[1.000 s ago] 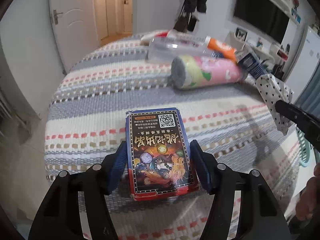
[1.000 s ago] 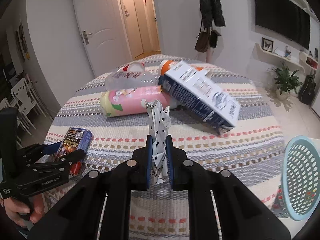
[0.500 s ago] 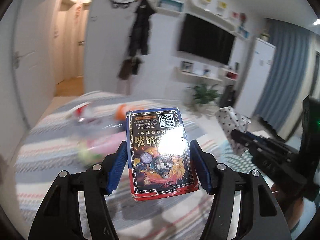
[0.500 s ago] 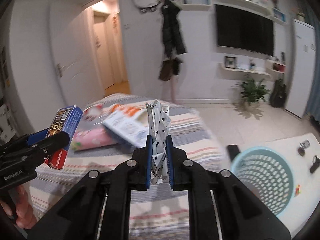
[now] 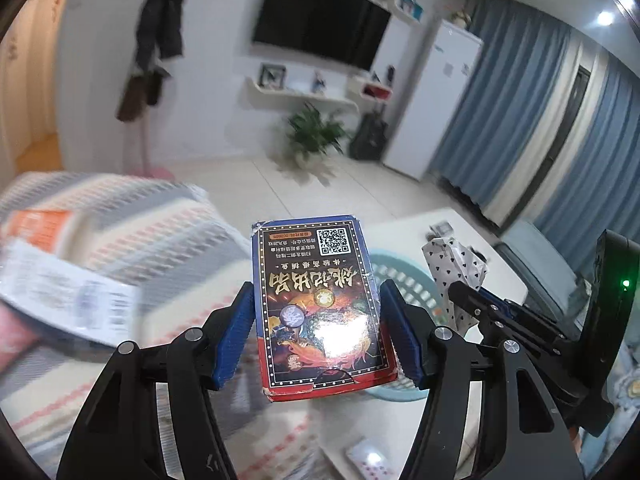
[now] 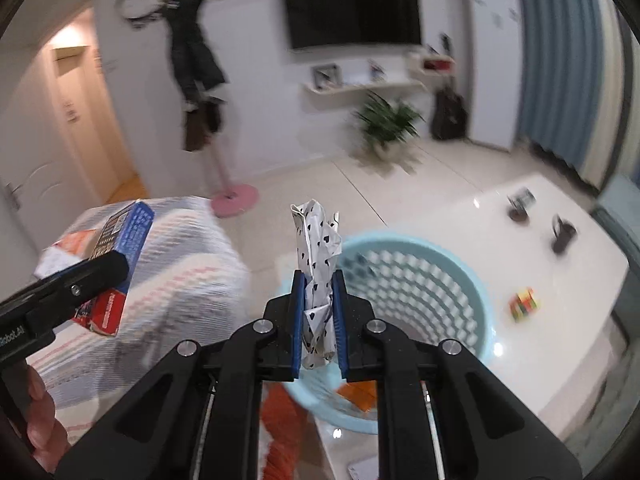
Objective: Collect trash
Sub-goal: 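Carry both items over the blue basket and lower them inside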
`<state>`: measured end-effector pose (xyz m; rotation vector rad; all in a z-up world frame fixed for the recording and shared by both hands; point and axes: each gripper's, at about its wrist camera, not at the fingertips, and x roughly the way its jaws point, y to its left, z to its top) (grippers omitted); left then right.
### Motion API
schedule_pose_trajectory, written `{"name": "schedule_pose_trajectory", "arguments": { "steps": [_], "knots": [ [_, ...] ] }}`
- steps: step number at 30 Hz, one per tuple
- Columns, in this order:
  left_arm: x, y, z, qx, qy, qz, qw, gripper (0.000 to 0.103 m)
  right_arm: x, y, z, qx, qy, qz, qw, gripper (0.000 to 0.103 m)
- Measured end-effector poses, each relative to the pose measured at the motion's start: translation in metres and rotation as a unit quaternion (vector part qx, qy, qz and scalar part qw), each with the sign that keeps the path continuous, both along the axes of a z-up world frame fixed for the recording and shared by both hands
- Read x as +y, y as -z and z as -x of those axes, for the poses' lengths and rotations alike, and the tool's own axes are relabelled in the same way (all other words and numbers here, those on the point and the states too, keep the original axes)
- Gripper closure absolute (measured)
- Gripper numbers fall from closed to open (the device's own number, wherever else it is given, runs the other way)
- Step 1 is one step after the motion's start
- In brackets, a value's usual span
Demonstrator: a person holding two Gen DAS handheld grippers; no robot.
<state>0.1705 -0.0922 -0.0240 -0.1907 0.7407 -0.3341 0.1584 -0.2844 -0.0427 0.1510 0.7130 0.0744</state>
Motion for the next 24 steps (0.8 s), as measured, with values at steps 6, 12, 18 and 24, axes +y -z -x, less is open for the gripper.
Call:
{"name": "schedule_pose_trajectory", "arguments": {
  "steps": [6,12,18,24],
  "knots": [
    [-0.047,0.043,-0.028,0.046,0.051,-0.005,0.9977,0.042,-0.048,0.053,-0.02,0.078,0.039,-0.041,0.995,0.092],
    [-0.076,0.073,-0.037,0.074,0.055,-0.013,0.9957,0.041,-0.064,0.097,-0.027,0.143,0.066,-0.035,0.987,0.09],
    [-0.091,0.089,-0.047,0.091,0.051,-0.02,0.9943,0.039,-0.072,0.115,-0.031,0.163,0.064,-0.051,0.983,0.083],
    [-0.085,0.087,-0.045,0.089,0.051,-0.008,0.9946,0.035,-0.086,0.126,-0.029,0.171,0.075,-0.071,0.98,0.063]
  ]
}}
